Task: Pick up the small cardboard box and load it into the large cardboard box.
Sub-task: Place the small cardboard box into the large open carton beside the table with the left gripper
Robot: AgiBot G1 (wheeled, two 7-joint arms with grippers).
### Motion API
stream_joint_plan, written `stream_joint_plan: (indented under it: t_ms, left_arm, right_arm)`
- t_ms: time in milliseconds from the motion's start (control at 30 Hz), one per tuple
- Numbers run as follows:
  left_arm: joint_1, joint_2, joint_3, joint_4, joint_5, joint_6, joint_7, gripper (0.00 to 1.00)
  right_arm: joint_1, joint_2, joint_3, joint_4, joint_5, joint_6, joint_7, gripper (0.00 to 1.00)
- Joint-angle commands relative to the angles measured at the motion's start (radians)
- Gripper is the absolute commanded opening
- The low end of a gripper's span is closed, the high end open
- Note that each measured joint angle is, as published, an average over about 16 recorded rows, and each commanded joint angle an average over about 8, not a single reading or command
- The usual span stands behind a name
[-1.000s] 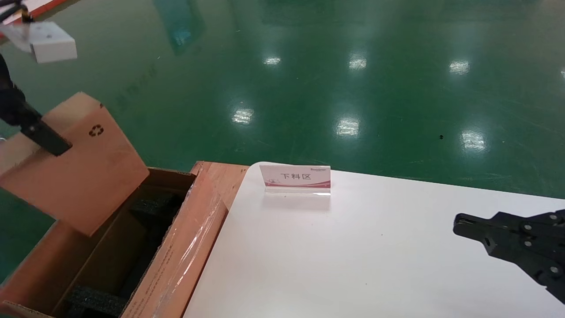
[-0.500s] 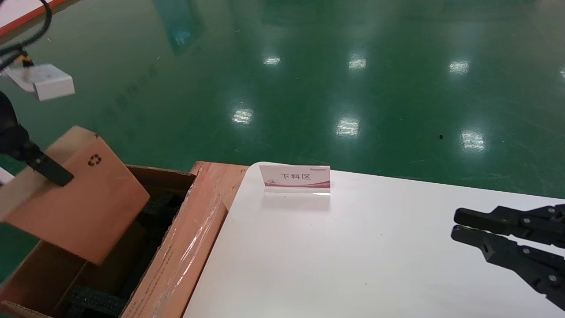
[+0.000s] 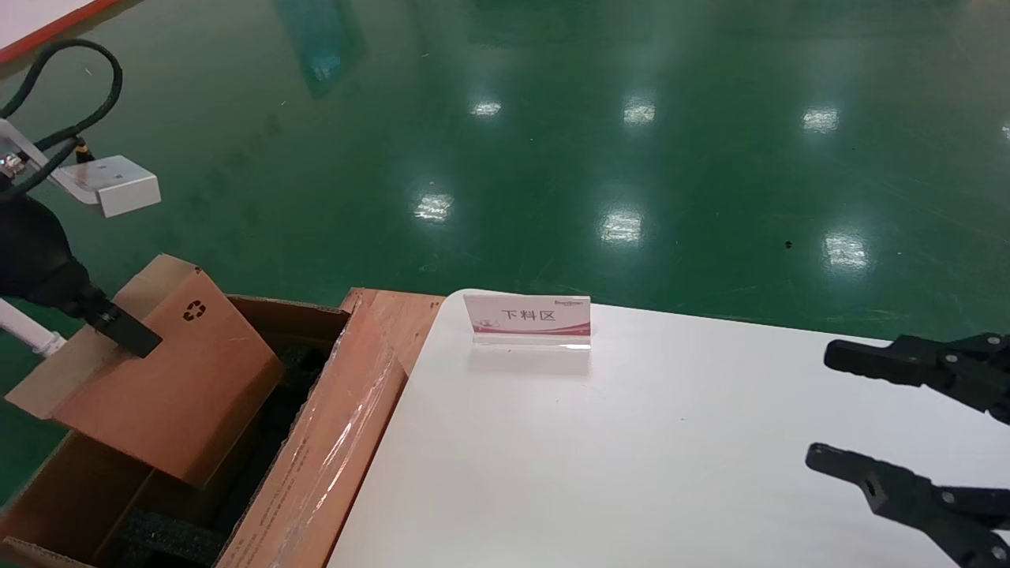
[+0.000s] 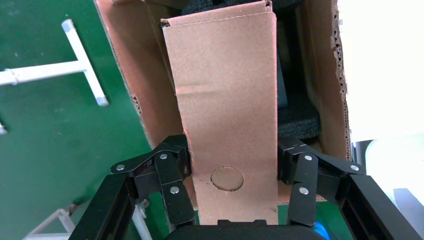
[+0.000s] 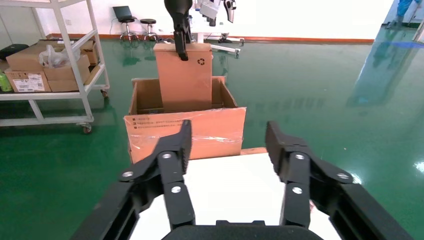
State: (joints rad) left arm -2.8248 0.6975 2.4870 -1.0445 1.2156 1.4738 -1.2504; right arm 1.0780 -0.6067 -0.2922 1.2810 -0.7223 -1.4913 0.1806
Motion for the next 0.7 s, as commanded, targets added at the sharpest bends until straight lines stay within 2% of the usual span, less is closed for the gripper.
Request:
stream_joint_plan:
  t_ms: [33, 700]
  left_arm:
    - [0.007, -0.008, -0.001, -0.004, 0.003, -0.009, -0.004, 0.00]
    - [0.056, -0.033, 0.006, 0.017, 0.033, -0.052, 0.001, 0.00]
  right_arm:
    - [0.000, 0.000, 0.000, 0.000, 0.000, 0.000, 0.000, 1.00]
    - [0.000, 0.001, -0.001, 0.000, 0.001, 0.001, -0.001, 1.00]
